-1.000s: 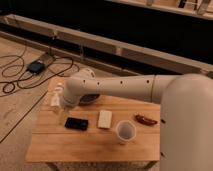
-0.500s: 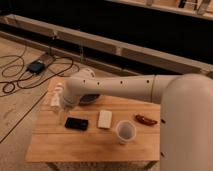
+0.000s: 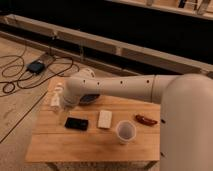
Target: Pick up the ceramic bowl
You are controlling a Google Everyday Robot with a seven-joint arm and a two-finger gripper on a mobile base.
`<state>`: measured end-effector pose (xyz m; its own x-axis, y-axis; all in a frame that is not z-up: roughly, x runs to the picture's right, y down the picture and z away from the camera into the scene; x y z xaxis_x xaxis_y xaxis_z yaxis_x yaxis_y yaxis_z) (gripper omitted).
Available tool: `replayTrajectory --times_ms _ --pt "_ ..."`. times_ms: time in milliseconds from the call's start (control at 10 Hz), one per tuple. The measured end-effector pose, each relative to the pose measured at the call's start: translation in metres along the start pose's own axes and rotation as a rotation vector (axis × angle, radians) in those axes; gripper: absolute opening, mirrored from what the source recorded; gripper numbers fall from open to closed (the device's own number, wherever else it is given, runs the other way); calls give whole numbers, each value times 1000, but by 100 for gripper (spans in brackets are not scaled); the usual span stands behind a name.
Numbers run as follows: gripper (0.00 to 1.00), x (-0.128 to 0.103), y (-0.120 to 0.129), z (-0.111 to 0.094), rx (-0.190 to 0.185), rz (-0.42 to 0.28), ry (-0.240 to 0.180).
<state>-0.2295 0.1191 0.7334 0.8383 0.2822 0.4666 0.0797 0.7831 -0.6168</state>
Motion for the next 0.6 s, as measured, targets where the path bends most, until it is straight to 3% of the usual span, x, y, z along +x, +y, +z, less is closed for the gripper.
replayTrajectory --times_ms 400,600 --pt "80 0 0 0 0 0 0" --pt "80 12 -7 2 5 -8 20"
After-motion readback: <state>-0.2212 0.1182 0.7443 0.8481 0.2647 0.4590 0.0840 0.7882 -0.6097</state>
